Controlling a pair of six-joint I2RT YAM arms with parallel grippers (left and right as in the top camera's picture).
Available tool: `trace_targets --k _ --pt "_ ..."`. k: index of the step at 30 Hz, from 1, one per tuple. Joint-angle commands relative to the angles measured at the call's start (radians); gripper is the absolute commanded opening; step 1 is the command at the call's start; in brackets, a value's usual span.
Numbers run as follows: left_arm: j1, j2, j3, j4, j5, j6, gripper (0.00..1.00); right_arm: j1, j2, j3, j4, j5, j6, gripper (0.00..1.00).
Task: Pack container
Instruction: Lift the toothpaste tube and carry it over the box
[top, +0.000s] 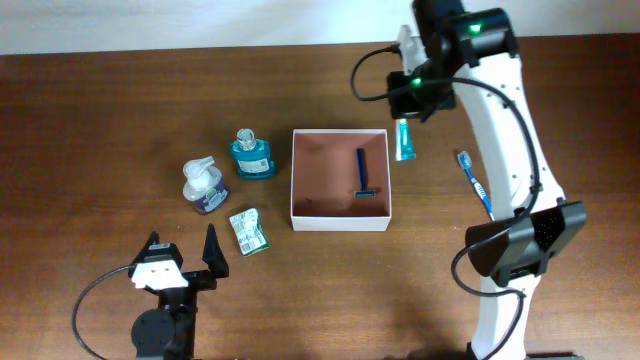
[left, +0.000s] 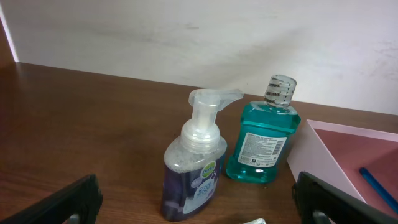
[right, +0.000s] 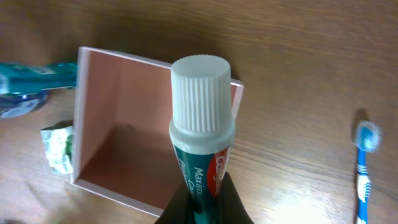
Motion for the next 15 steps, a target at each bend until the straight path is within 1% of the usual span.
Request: trace_targets --k 1,4,9,10,15 --pt "0.005 -0.008 -0.009 0.002 0.008 0.010 0.99 0.069 -0.008 0.011 0.018 0.034 0.069 0.05" --pt "0.005 -0.008 -0.009 0.002 0.008 0.010 0.99 0.095 -0.008 0.011 0.024 0.095 0.117 0.05" --pt "0.005 -0.008 -0.009 0.002 0.008 0.010 1.00 0.125 -0.006 0.009 0.024 0.109 0.142 0.05" --pt "0.005 -0.008 -0.009 0.002 0.008 0.010 0.99 0.132 -0.006 0.000 0.024 0.128 0.172 0.04" --pt "0.005 -0.008 -0.009 0.002 0.008 0.010 0.99 0.137 -0.006 -0.061 0.025 0.159 0.212 0.05"
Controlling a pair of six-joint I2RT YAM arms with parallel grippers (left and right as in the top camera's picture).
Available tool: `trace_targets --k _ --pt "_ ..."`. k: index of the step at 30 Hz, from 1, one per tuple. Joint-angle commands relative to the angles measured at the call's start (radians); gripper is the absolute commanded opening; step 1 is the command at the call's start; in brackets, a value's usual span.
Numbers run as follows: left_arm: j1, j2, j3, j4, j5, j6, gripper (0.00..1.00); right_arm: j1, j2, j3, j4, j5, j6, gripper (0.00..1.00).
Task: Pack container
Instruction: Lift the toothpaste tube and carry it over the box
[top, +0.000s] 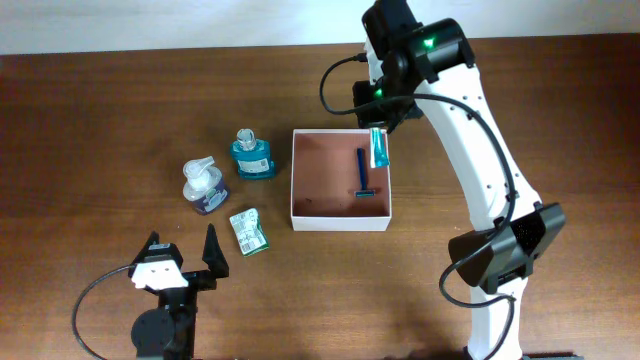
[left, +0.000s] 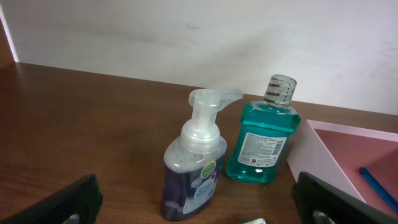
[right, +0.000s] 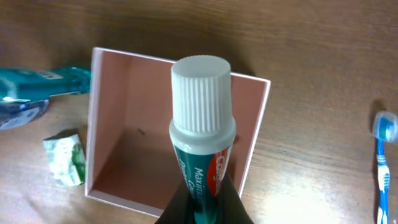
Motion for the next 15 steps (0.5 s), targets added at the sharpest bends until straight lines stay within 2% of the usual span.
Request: trace_targets --k 1,6,15 --pt "0.005 -0.008 -0.009 0.002 0.008 0.009 1.00 0.011 -0.006 -0.065 0.005 0.050 0.068 0.04" --pt "0.005 -0.008 -0.009 0.002 0.008 0.009 0.99 0.013 -0.006 -0.188 0.046 0.033 0.074 0.04" --pt "0.005 -0.008 -0.009 0.002 0.008 0.009 0.99 0.037 -0.006 -0.304 0.102 0.026 0.093 0.05"
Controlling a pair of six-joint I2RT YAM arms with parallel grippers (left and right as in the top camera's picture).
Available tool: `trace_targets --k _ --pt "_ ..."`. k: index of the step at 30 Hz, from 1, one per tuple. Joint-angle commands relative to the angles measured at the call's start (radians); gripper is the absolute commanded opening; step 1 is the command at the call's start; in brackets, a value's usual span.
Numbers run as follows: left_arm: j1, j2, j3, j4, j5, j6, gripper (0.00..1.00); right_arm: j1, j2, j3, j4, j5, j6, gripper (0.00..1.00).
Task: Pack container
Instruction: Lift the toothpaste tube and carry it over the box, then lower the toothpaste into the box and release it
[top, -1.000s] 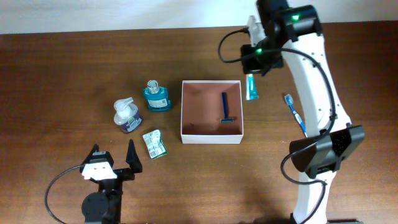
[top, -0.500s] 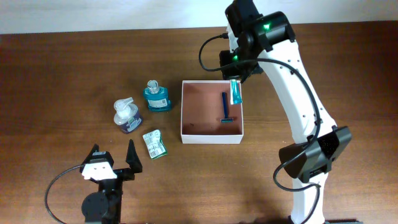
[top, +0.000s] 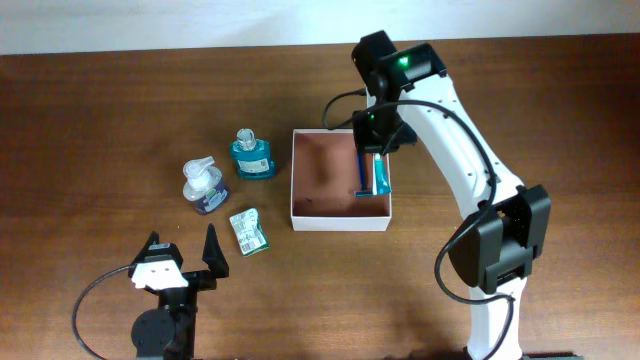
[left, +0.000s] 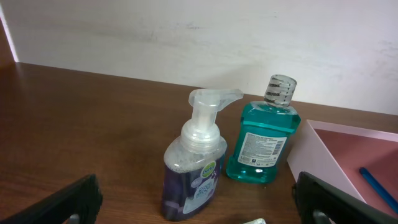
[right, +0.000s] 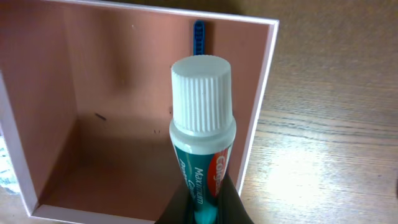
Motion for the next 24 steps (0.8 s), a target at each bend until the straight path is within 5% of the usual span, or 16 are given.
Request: trace_targets --k 1,24 --pt "0.005 -0.008 -0.009 0.002 0.008 0.009 0.99 0.033 -0.006 -0.043 0.029 0.001 0.023 0.05" --pt "0.005 -0.008 -0.009 0.002 0.008 0.009 0.99 0.071 -0.006 -0.124 0.115 0.069 0.062 0.05"
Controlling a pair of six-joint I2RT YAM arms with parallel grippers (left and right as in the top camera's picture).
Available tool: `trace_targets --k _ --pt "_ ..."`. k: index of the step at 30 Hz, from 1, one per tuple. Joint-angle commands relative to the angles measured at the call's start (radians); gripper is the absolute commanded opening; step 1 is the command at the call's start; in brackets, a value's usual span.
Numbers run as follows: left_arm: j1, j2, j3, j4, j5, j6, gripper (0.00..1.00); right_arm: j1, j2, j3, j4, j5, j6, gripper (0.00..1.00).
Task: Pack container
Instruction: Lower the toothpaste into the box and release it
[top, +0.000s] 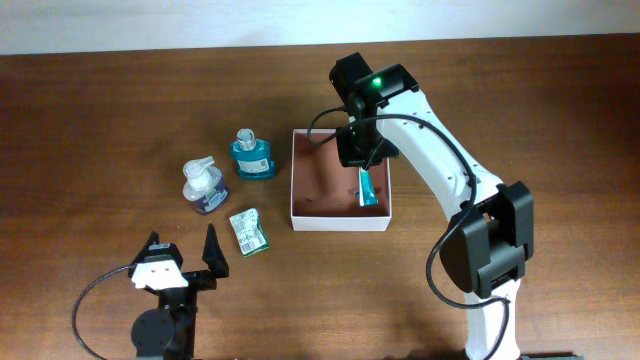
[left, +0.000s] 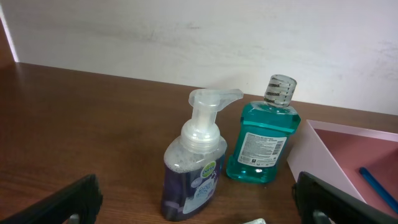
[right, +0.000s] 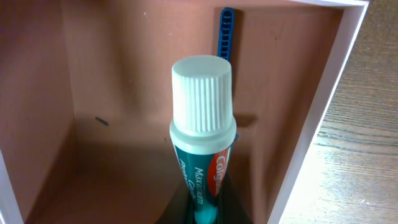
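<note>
An open pink box (top: 293, 185) sits mid-table. My right gripper (top: 360, 152) reaches down into its right half, shut on a green toothpaste tube (right: 202, 134) whose white cap points at the box floor. The tube (top: 368, 187) shows below the gripper in the overhead view. A blue razor (right: 225, 28) lies in the box just beyond the cap. My left gripper (top: 185, 262) rests open and empty near the front left edge.
A foam soap pump bottle (top: 203, 186) and a teal mouthwash bottle (top: 252, 156) stand left of the box, and a small green packet (top: 249, 230) lies in front of them. The right arm spans the table to the right of the box.
My right gripper has moved left and lower with the toothpaste, from above the box's right wall to inside the box over its floor. The left arm has not moved.
My right gripper first held the toothpaste over the table to the right of the box, near a toothbrush. Then it was at the box's far right corner, then above the right wall, and now it is down inside the box beside the razor.
</note>
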Motion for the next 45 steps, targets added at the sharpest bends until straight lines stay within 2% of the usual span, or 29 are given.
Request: trace_targets --k 1,15,36,38,39,42,45 --pt "0.005 -0.008 -0.009 0.002 0.008 0.010 0.99 0.005 -0.006 -0.009 0.002 0.055 0.035 0.05" --pt "0.005 -0.008 -0.009 0.002 0.008 0.010 0.99 0.000 -0.006 -0.144 0.096 0.063 0.038 0.05" --pt "0.005 -0.008 -0.009 0.002 0.008 0.010 0.99 -0.002 -0.006 -0.219 0.170 0.085 0.038 0.06" --pt "0.005 -0.008 -0.009 0.002 0.008 0.010 0.99 -0.002 -0.006 -0.219 0.176 0.085 0.038 0.07" --pt "0.005 -0.008 -0.009 0.002 0.008 0.010 0.99 -0.002 -0.006 -0.219 0.175 0.085 0.038 0.11" --pt "0.005 -0.008 -0.009 0.002 0.008 0.010 0.99 -0.002 -0.006 -0.219 0.172 0.085 0.037 0.16" --pt "0.005 -0.008 -0.009 0.002 0.008 0.010 0.99 -0.002 -0.006 -0.219 0.171 0.084 0.037 0.18"
